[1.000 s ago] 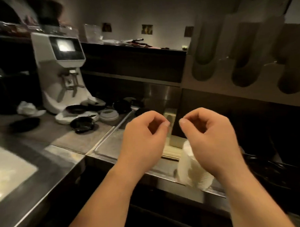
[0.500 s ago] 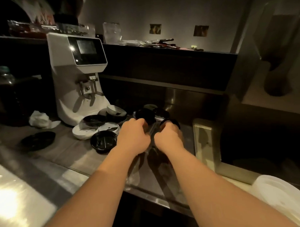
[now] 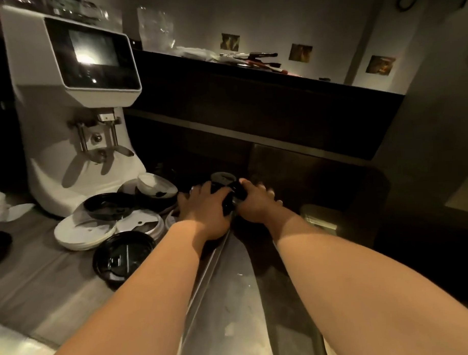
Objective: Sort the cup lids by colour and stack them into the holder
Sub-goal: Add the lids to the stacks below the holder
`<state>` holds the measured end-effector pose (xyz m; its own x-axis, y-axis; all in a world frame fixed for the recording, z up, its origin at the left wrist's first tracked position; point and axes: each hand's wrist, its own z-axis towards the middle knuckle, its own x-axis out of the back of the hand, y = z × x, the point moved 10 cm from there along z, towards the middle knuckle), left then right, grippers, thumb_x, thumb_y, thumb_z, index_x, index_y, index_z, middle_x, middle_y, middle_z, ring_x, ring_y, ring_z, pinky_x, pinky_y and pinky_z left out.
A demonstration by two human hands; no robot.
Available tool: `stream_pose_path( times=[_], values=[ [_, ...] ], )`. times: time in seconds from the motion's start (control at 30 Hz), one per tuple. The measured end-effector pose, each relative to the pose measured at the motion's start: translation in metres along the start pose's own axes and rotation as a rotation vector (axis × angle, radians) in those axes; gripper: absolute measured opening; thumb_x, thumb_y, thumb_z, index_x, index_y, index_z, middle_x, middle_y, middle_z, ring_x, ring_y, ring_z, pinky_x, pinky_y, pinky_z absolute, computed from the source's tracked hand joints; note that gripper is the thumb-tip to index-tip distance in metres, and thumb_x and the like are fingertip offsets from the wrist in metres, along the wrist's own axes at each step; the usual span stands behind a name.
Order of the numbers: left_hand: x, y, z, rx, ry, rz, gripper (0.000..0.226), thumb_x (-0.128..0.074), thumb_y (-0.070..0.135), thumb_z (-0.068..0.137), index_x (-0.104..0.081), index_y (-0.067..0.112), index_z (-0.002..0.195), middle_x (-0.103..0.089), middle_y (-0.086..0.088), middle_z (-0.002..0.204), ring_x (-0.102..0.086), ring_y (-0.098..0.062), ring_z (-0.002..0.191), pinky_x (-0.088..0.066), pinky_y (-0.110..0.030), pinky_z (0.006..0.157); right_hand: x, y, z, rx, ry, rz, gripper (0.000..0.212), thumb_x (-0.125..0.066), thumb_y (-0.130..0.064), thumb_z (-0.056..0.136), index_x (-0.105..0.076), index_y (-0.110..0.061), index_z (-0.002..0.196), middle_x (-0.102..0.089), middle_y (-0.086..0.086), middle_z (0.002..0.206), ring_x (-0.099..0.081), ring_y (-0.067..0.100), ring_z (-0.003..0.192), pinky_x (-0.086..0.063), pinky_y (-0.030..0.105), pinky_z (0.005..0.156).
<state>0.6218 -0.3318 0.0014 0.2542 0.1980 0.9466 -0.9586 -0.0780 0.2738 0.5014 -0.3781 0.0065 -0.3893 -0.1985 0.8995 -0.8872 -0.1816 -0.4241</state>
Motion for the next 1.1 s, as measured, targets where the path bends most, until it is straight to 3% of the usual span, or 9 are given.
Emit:
stream_pose_path(
  times=[0.23,0.33,0.4,0.5,0.7,0.8,0.93,1.0,1.1],
  values=[
    [-0.003,-0.001,-0.002,0.012,-0.051,0.073,0.050,-0.060,0.054,0.089,-0.051,0.034,0.134,-0.049,-0.004,0.142,-0.035,-0.032,0.137,-0.023,-0.058,0.115,0.001,-0.014,0.011,0.023,-0.001,-0.099,0.044,-0.062,-0.023,0.094,-0.045,-0.029,0.134,-0.049,0.012,0.140,-0.039,0.037,0.137,-0.021,0.061,0.117],
    [0.001,-0.001,-0.007,0.037,-0.023,-0.013,0.021,-0.061,0.051,0.090,-0.054,0.037,0.102,-0.060,-0.003,0.128,-0.048,-0.030,0.126,-0.033,-0.056,0.111,0.011,-0.011,0.010,0.010,0.066,-0.154,0.039,-0.065,-0.024,0.092,-0.050,-0.022,0.128,-0.054,0.011,0.132,-0.048,0.036,0.129,-0.028,0.059,0.114],
    [0.000,0.001,-0.012,0.035,-0.039,-0.046,0.024,-0.065,0.053,0.087,-0.049,0.035,0.091,-0.063,-0.002,0.115,-0.055,-0.027,0.113,-0.043,-0.051,0.104,0.015,-0.012,0.005,0.046,0.096,-0.161,0.035,-0.068,-0.027,0.090,-0.053,-0.021,0.121,-0.058,0.009,0.127,-0.054,0.033,0.122,-0.037,0.056,0.110],
    [0.001,0.004,-0.017,0.032,-0.022,-0.167,0.027,-0.072,0.044,0.085,-0.060,0.028,0.103,-0.064,-0.002,0.109,-0.061,-0.023,0.103,-0.053,-0.042,0.093,0.013,-0.020,-0.008,0.151,0.098,-0.204,0.039,-0.072,-0.028,0.086,-0.054,-0.021,0.119,-0.063,0.008,0.121,-0.061,0.030,0.111,-0.050,0.046,0.098],
    [0.025,0.007,-0.023,0.071,0.080,-0.271,0.023,-0.059,0.032,0.096,-0.061,0.024,0.118,-0.064,-0.003,0.109,-0.064,-0.024,0.098,-0.055,-0.038,0.089,0.025,-0.013,-0.032,0.220,0.155,-0.194,0.041,-0.069,-0.037,0.088,-0.056,-0.017,0.123,-0.068,0.008,0.114,-0.066,0.028,0.102,-0.053,0.037,0.083],
    [0.050,-0.011,-0.041,0.187,0.228,-0.543,0.017,-0.062,0.037,0.095,-0.057,0.027,0.108,-0.063,0.001,0.101,-0.064,-0.023,0.093,-0.057,-0.041,0.086,0.038,-0.010,-0.041,0.220,0.247,-0.258,0.041,-0.061,-0.033,0.094,-0.049,-0.018,0.130,-0.068,0.009,0.110,-0.067,0.032,0.097,-0.045,0.034,0.070],
    [0.073,-0.030,-0.074,0.270,0.389,-0.981,0.011,-0.065,0.032,0.096,-0.056,0.028,0.092,-0.066,0.002,0.091,-0.066,-0.019,0.088,-0.059,-0.044,0.081,0.048,-0.011,-0.053,0.175,0.348,-0.328,0.035,-0.056,-0.024,0.096,-0.049,-0.020,0.130,-0.069,0.008,0.106,-0.068,0.032,0.094,-0.051,0.037,0.071],
    [0.065,-0.037,-0.086,0.324,0.360,-1.289,0.004,-0.065,0.027,0.097,-0.063,0.024,0.095,-0.073,-0.003,0.096,-0.069,-0.021,0.095,-0.057,-0.038,0.080,0.054,-0.009,-0.058,0.115,0.391,-0.236,0.030,-0.054,-0.020,0.097,-0.054,-0.021,0.127,-0.069,0.008,0.106,-0.068,0.030,0.096,-0.055,0.038,0.076],
    [0.049,-0.034,-0.101,0.393,0.239,-1.750,0.021,-0.062,0.021,0.098,-0.065,0.012,0.117,-0.075,-0.008,0.112,-0.069,-0.023,0.110,-0.050,-0.041,0.102,0.061,0.005,-0.067,-0.035,0.393,0.118,0.033,-0.055,-0.018,0.098,-0.058,-0.023,0.131,-0.067,0.008,0.120,-0.064,0.031,0.112,-0.053,0.040,0.087]
  ],
)
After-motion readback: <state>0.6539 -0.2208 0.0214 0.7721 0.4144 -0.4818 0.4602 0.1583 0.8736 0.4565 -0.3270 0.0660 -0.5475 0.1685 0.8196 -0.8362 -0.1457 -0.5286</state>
